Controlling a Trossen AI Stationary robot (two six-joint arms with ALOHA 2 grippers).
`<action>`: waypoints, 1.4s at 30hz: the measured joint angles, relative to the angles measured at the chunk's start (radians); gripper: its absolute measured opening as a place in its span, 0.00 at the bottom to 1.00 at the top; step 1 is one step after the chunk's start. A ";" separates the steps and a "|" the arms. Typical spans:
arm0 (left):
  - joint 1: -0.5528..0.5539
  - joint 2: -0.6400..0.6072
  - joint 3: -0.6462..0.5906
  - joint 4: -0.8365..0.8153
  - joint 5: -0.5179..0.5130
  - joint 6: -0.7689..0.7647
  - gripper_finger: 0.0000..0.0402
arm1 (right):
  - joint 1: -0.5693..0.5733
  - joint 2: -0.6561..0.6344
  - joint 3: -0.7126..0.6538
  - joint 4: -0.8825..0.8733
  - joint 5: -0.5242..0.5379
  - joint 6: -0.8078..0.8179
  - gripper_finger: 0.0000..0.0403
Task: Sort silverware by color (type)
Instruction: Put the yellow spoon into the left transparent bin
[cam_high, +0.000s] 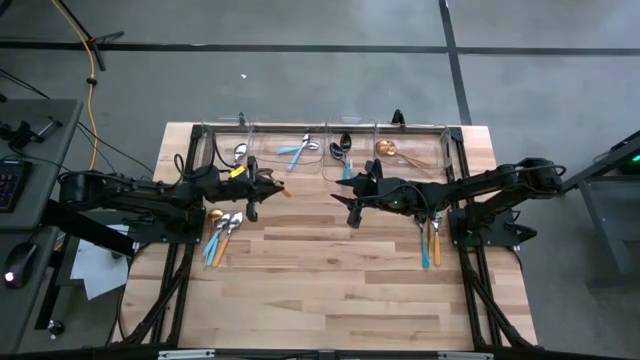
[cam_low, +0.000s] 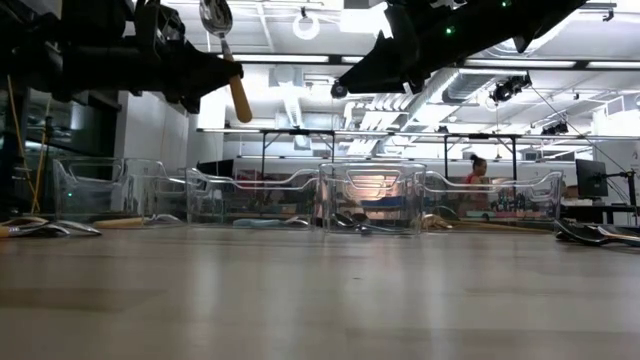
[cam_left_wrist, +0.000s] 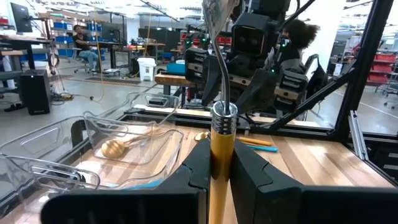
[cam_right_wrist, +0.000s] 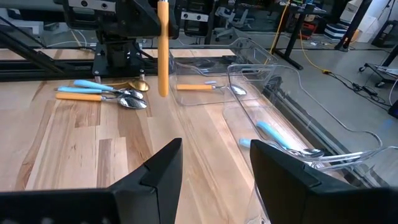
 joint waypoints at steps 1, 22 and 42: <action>0.000 0.000 0.000 0.000 0.000 0.000 0.04 | 0.000 0.000 0.000 0.000 0.000 0.000 0.43; 0.000 0.000 0.000 -0.002 -0.011 0.002 0.04 | 0.000 0.000 0.000 0.000 0.000 0.000 0.43; 0.000 0.000 0.000 -0.002 -0.023 0.018 0.04 | 0.000 0.000 0.000 0.000 0.000 0.000 0.43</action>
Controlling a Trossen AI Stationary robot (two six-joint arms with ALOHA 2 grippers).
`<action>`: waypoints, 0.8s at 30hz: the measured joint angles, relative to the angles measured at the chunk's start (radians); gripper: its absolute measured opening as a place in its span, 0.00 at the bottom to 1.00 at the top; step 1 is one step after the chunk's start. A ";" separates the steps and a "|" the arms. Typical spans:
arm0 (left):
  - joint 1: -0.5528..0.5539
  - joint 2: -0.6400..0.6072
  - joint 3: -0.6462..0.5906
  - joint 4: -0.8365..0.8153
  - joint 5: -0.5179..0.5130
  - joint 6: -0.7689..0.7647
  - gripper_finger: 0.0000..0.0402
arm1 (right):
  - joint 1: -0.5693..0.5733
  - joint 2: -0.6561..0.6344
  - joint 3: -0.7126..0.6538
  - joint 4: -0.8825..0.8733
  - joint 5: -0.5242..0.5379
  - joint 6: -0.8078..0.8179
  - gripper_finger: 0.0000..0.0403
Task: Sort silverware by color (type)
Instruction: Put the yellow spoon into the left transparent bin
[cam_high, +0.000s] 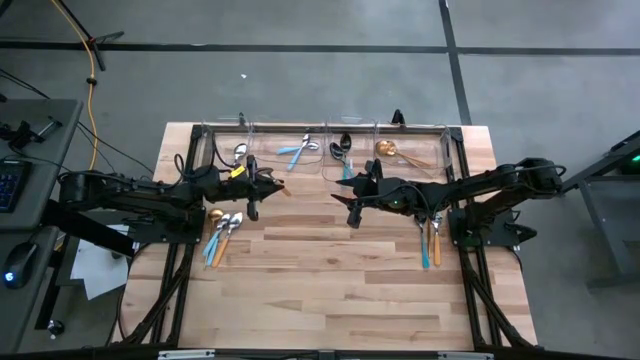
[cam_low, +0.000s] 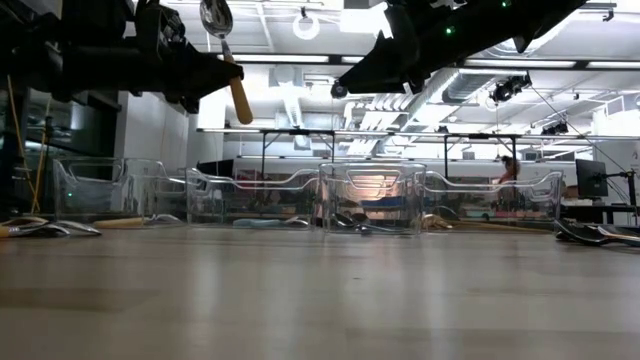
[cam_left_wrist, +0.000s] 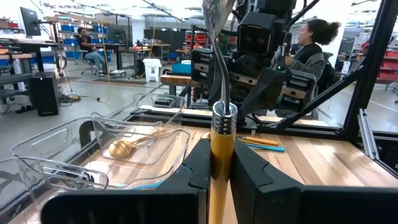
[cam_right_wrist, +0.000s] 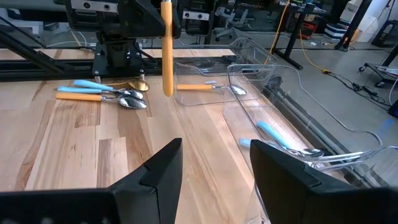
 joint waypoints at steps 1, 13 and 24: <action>0.000 0.000 0.000 0.000 0.000 0.000 0.04 | 0.000 0.000 0.000 0.000 0.000 0.000 0.43; 0.000 0.000 0.000 0.000 -0.001 0.001 0.04 | 0.000 0.000 0.000 0.000 0.000 0.017 0.43; 0.000 0.000 0.000 -0.007 -0.064 0.000 0.04 | 0.000 0.000 0.000 0.000 0.000 0.015 0.43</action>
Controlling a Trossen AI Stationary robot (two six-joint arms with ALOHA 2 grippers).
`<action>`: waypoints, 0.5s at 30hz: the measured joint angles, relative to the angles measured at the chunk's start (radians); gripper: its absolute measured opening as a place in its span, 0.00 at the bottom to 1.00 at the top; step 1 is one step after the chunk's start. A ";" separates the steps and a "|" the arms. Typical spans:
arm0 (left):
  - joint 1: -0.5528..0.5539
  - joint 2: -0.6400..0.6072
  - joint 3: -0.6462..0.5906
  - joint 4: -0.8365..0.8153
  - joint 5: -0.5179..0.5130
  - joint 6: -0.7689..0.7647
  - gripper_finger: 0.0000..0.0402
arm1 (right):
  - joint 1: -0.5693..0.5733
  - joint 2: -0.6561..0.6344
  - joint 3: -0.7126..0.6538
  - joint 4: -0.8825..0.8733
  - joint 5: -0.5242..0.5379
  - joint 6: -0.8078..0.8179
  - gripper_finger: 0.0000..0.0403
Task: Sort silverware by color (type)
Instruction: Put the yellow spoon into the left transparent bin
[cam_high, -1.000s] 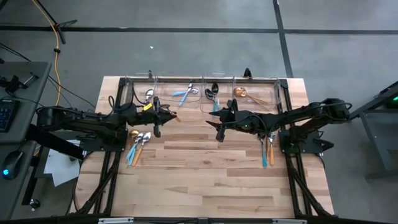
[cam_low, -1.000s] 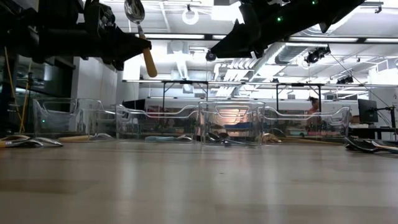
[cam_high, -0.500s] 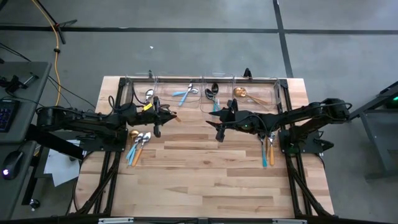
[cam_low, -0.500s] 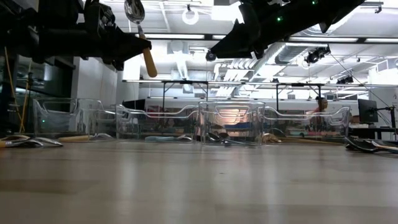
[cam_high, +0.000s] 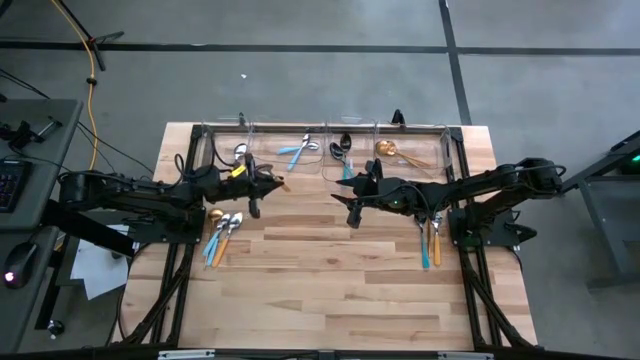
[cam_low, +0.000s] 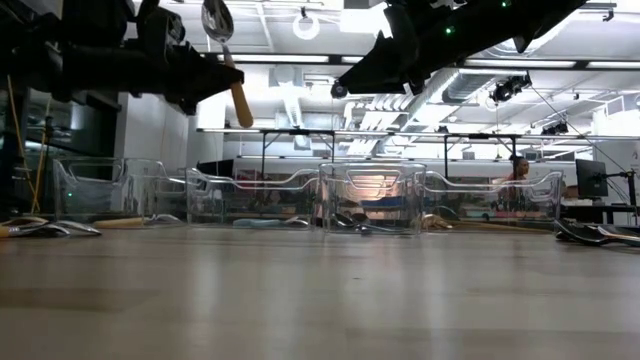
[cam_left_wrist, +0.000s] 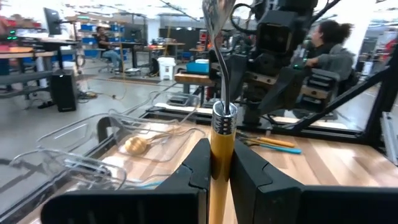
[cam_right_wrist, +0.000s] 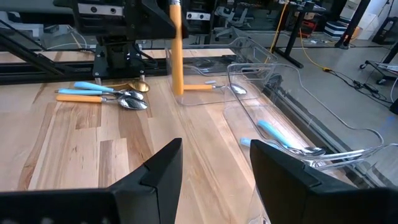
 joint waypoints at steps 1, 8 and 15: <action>0.000 0.000 0.000 -0.006 -0.012 0.000 0.04 | 0.000 0.000 0.000 0.000 0.000 0.000 0.43; 0.027 -0.015 0.098 -0.205 -0.241 0.022 0.04 | 0.000 0.000 0.000 0.000 0.000 0.005 0.43; 0.193 -0.020 0.527 -1.043 -0.530 0.062 0.04 | 0.000 0.000 0.000 -0.001 0.000 0.010 0.43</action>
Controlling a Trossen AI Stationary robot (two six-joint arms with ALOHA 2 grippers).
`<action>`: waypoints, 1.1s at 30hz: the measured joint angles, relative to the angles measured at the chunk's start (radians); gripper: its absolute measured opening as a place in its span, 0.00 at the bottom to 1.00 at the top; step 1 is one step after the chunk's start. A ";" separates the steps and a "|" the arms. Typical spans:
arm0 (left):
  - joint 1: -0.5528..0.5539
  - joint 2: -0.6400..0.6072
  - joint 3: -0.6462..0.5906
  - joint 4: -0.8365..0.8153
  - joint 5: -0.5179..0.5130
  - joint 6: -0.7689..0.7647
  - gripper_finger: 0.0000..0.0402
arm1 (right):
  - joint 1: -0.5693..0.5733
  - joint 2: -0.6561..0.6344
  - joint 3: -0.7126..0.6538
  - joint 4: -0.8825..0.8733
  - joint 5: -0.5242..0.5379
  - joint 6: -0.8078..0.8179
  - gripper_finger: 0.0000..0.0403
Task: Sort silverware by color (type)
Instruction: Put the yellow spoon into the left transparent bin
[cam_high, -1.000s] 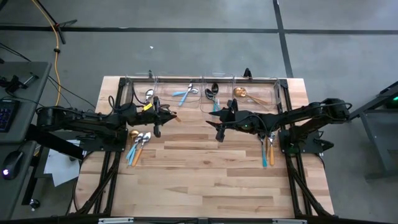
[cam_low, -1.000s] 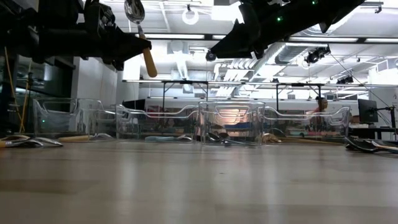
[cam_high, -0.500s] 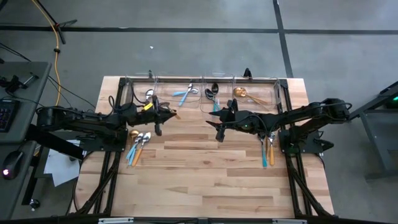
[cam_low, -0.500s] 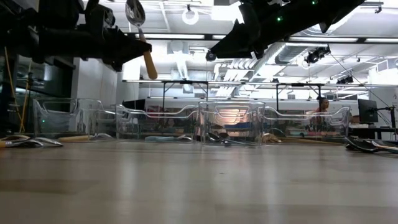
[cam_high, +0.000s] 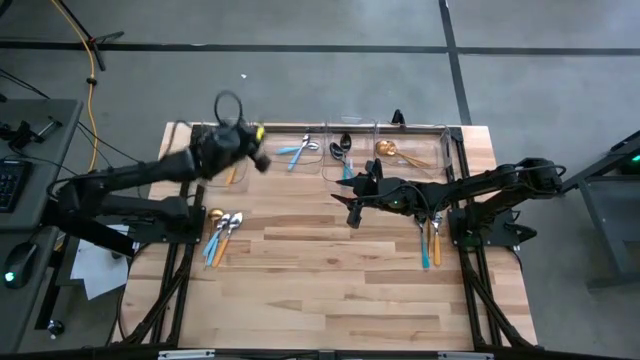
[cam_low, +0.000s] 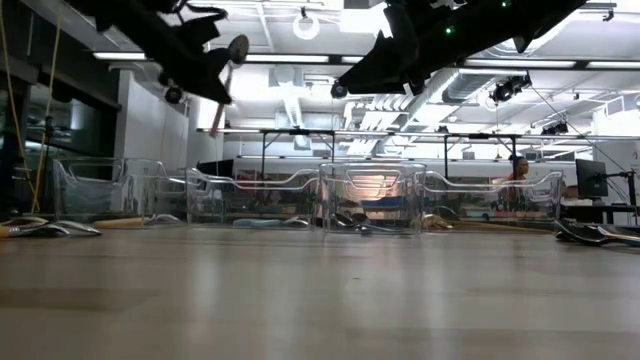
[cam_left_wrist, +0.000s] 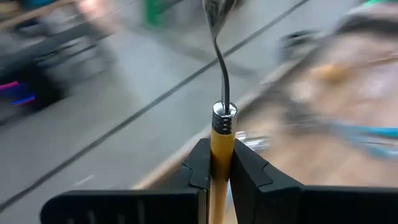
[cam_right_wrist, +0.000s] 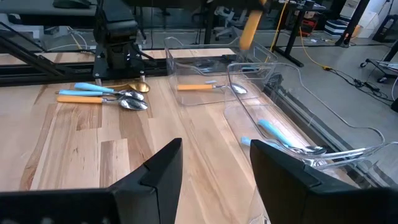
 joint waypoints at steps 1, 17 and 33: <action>0.027 0.005 0.050 -0.074 -0.035 0.005 0.04 | 0.000 0.000 0.000 0.000 0.000 0.000 0.43; 0.464 0.083 0.215 -0.537 0.162 -0.204 0.04 | 0.000 0.000 0.000 -0.001 0.000 -0.002 0.43; 0.545 0.314 0.191 -0.847 0.405 -0.289 0.04 | 0.000 0.000 0.000 -0.001 0.000 -0.003 0.43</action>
